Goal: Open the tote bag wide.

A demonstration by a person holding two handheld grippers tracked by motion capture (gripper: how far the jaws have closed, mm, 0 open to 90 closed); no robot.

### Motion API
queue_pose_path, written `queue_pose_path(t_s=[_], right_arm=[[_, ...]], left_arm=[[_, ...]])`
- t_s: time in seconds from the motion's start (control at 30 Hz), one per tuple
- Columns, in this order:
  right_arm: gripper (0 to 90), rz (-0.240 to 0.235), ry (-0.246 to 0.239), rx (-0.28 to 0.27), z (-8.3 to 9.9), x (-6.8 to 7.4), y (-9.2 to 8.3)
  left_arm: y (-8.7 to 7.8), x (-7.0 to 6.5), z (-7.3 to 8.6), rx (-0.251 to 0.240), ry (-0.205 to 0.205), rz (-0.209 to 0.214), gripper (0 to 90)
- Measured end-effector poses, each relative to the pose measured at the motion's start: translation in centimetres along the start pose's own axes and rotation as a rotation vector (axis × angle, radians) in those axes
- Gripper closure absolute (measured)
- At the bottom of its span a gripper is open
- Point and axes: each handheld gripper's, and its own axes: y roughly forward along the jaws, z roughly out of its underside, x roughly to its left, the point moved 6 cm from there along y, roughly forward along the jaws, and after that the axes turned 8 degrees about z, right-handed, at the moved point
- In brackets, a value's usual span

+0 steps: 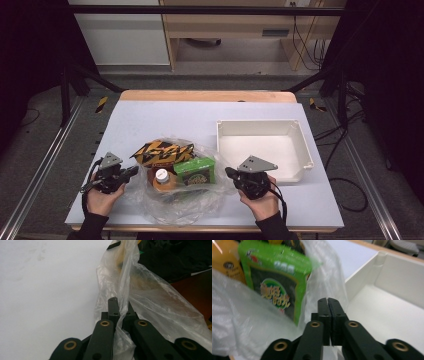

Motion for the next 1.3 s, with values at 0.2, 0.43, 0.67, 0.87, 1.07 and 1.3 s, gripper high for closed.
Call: queue_pose_path(t_s=[0.2, 0.43, 0.67, 0.87, 1.07, 1.3], right_arm=[[75.5, 0.0, -0.01, -0.037, 0.0, 0.5, 0.3], [46.4, 0.082, 0.0, -0.092, -0.9, -0.7, 1.0], [83.4, 0.0, -0.006, 0.021, 0.5, 0.0, 1.6], [87.6, -0.039, -0.006, 0.048, 0.8, 0.4, 1.6], [87.6, -0.11, 0.024, 0.038, 0.5, 1.8, 1.6], [87.6, -0.079, 0.063, 0.096, 2.0, 1.9, 3.1]], left_arm=[[0.1, 0.0, 0.1, -0.001, 0.003, -0.001, 88.8], [-0.1, 0.1, 0.1, -0.012, -0.001, -0.002, 88.7], [-0.2, 0.2, 0.0, -0.024, -0.002, 0.001, 88.9], [-0.2, 0.9, -0.1, -0.023, -0.024, -0.009, 89.0], [1.3, 1.6, 0.4, 0.041, -0.035, -0.023, 89.2], [2.0, 2.8, 1.6, 0.111, -0.068, -0.042, 89.3]])
